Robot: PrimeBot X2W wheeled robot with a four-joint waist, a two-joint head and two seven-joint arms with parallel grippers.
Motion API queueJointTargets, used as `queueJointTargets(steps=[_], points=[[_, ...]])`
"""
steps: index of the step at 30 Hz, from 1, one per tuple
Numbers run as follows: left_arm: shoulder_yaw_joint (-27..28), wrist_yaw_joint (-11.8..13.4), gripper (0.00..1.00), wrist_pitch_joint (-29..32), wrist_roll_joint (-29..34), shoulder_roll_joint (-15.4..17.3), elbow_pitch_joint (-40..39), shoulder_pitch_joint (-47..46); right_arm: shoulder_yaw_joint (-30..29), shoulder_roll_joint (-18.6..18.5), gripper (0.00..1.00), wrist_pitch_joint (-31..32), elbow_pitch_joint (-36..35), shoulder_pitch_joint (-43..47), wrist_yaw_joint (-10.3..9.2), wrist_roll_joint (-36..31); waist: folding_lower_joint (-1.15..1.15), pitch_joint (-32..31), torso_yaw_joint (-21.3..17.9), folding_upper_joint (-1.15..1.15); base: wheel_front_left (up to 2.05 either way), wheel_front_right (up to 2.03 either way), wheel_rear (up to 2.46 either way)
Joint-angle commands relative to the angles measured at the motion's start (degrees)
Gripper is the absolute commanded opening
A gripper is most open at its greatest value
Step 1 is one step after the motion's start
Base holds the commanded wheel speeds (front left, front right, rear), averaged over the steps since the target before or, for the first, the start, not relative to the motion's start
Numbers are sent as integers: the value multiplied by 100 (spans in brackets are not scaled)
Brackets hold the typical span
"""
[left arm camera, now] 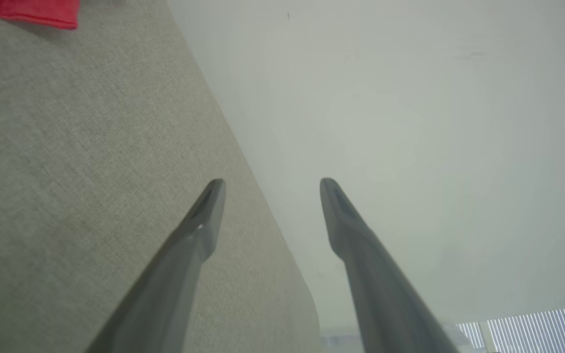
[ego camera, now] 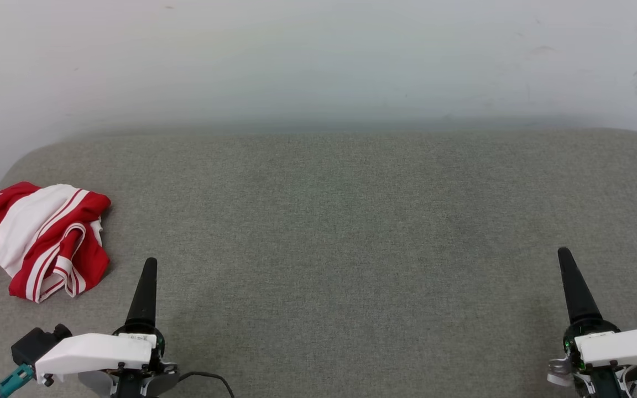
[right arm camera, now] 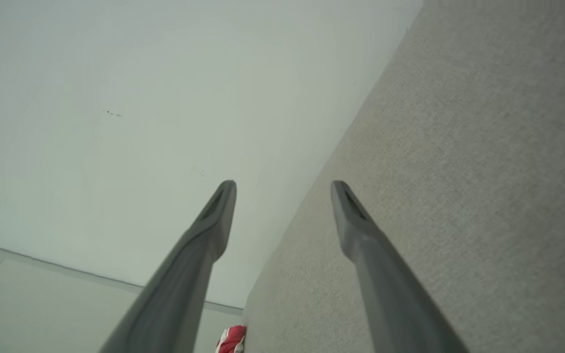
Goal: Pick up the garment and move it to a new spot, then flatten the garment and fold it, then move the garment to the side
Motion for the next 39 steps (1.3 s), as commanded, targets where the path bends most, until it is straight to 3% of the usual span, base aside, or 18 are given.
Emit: queueJointTargets(steps=[1,16,39], points=[[-15,60,100,-54,231,17,-155,-74,16,-6,100,-57,-175,-65,0,-284,0,1,1,0,0,0,0],[-271,495,100,-377,1948,21,-503,-5,215,-5,100,-381,-650,23,-1,-2301,0,18,25,0,0,0,0],[-568,736,100,-770,3886,25,-649,93,422,-4,100,-774,-653,178,0,-4146,0,38,38,0,0,0,0]])
